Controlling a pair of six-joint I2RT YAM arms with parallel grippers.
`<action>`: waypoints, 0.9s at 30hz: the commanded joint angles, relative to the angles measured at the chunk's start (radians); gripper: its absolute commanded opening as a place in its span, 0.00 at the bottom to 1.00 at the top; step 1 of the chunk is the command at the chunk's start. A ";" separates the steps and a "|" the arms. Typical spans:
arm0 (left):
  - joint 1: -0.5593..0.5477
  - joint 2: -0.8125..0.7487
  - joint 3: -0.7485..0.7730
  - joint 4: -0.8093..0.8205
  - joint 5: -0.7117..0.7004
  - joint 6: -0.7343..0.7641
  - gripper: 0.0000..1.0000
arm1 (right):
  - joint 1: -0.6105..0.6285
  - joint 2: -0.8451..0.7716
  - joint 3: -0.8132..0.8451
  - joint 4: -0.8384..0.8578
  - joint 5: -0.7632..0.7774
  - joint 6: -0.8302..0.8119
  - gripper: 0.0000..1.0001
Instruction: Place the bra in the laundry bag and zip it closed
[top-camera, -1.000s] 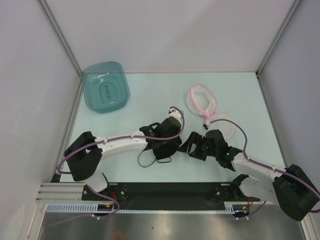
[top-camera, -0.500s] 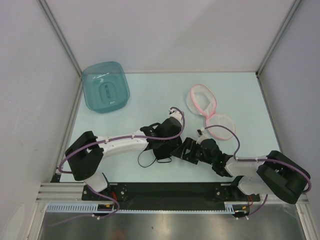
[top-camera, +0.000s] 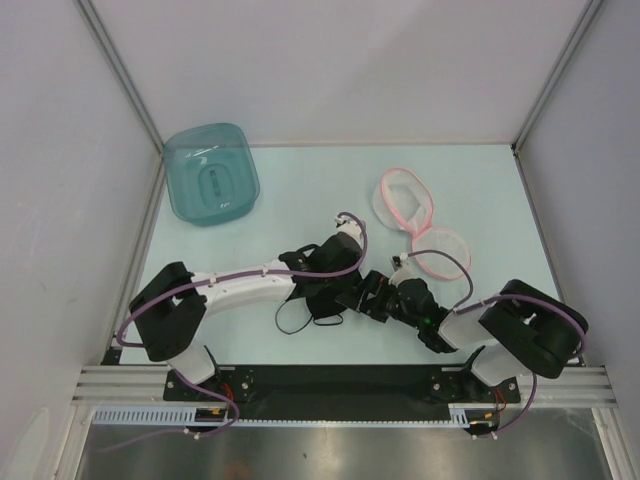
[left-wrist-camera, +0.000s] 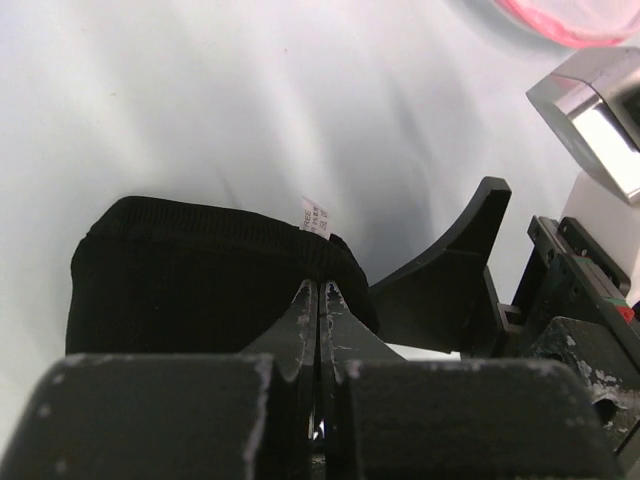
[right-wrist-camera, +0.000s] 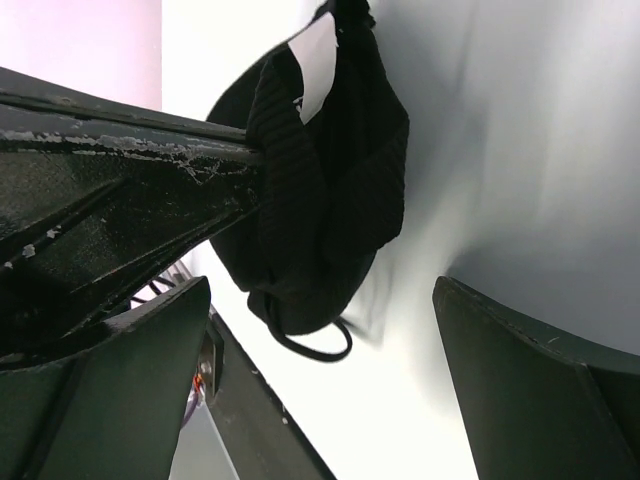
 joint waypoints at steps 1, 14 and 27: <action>-0.002 -0.042 -0.024 0.039 0.034 -0.045 0.00 | 0.008 0.066 0.044 0.164 0.048 0.008 1.00; 0.003 -0.125 -0.097 0.032 0.026 -0.068 0.00 | 0.013 0.178 0.042 0.349 0.035 -0.041 1.00; 0.058 -0.157 -0.142 0.140 0.149 -0.063 0.07 | -0.004 0.198 0.019 0.386 0.019 -0.013 0.93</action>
